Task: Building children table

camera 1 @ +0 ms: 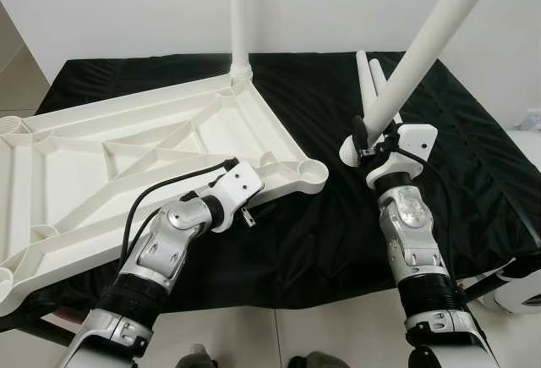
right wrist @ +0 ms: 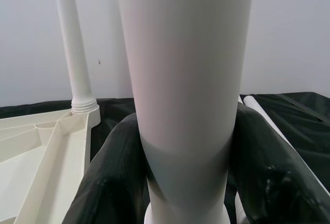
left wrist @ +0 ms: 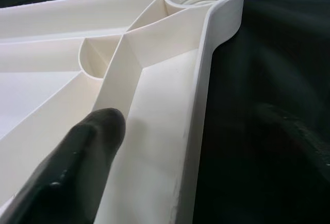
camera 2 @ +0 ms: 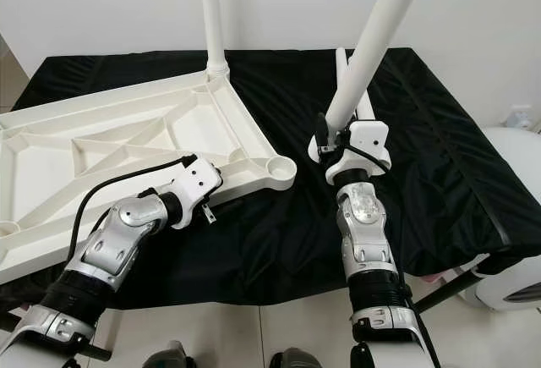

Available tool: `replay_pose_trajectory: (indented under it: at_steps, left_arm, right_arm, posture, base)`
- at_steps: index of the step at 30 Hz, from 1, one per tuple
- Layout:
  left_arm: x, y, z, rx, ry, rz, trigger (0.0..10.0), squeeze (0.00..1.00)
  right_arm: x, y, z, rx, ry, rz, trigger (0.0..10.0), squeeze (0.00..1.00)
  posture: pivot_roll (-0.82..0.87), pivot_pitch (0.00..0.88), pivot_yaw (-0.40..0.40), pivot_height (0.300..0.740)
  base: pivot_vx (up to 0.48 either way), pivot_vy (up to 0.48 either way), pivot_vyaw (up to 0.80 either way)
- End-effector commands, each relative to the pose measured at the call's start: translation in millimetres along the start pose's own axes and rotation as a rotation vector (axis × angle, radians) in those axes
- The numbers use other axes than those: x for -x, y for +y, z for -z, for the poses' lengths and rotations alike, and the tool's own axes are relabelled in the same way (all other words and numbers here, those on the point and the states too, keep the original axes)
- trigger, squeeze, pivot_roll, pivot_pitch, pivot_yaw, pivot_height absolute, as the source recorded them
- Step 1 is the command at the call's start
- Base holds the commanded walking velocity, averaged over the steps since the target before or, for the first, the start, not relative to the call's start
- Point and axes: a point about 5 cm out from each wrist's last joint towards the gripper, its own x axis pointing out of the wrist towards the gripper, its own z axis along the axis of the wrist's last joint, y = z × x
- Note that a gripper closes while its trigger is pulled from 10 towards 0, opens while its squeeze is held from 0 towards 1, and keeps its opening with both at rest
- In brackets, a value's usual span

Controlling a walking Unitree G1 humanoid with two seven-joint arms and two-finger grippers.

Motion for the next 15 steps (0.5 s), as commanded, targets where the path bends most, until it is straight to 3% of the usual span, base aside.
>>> replay_pose_trajectory:
  at_steps: [1,2,4,8,9,10,11,12,13,15]
  left_arm:
    - [-2.4,-4.5,3.0,-0.002,0.027,0.07,4.8,0.0]
    - [-3.1,-5.3,2.6,-0.006,0.03,0.076,5.2,0.0]
    - [-3.9,-7.7,1.2,-0.015,0.028,0.095,4.8,0.0]
    - [-5.0,-10.1,0.0,-0.014,0.026,0.11,5.1,0.0]
    - [-6.2,-12.4,-1.8,-0.019,0.021,0.123,4.7,0.0]
    - [-7.6,-13.9,-3.1,-0.022,0.021,0.132,5.9,0.0]
    - [-7.6,-13.9,-3.1,-0.022,0.021,0.132,5.9,0.0]
    - [-8.9,-14.8,-3.7,-0.022,0.024,0.139,9.1,0.0]
    - [-10.1,-15.2,-3.9,-0.03,0.03,0.141,10.0,0.0]
    - [-11.1,-15.2,-3.9,-0.034,0.035,0.141,10.0,0.0]
  right_arm:
    - [0.0,-1.3,-5.5,0.0,-0.036,0.011,10.0,0.0]
    - [-0.3,-1.9,-5.7,0.001,-0.035,0.012,10.0,0.0]
    - [-1.2,-2.2,-6.0,0.003,-0.036,0.013,10.0,0.0]
    - [-2.2,-2.0,-6.2,0.003,-0.037,0.012,10.0,0.0]
    - [-3.2,-1.1,-6.5,0.003,-0.038,0.009,10.0,0.0]
    - [-4.2,0.2,-6.9,0.002,-0.039,0.005,10.0,0.0]
    - [-4.2,0.2,-6.9,0.002,-0.039,0.005,10.0,0.0]
    - [-4.8,1.2,-7.3,0.001,-0.04,0.002,10.0,0.0]
    - [-5.1,1.7,-7.4,0.001,-0.04,0.0,10.0,0.0]
    - [-5.3,2.0,-7.6,0.001,-0.041,-0.001,10.0,0.0]
  posture:
    - [0.02,0.0,0.025,0.74]
    - [0.02,0.0,0.024,0.74]
    - [0.02,0.0,0.02,0.74]
    - [0.03,0.0,0.017,0.74]
    - [0.03,0.0,0.015,0.74]
    - [0.03,0.0,0.012,0.74]
    - [0.03,0.0,0.012,0.74]
    - [0.03,0.0,0.011,0.74]
    - [0.03,0.0,0.01,0.74]
    - [0.03,0.0,0.009,0.74]
  base:
    - [0.0,0.0,0.0]
    - [0.0,0.0,0.0]
    - [0.0,0.0,0.0]
    - [0.0,0.0,0.0]
    - [0.0,0.0,0.0]
    - [0.0,0.0,0.0]
    - [0.0,0.0,0.0]
    - [0.0,0.0,0.0]
    - [0.0,0.0,0.0]
    - [0.0,0.0,0.0]
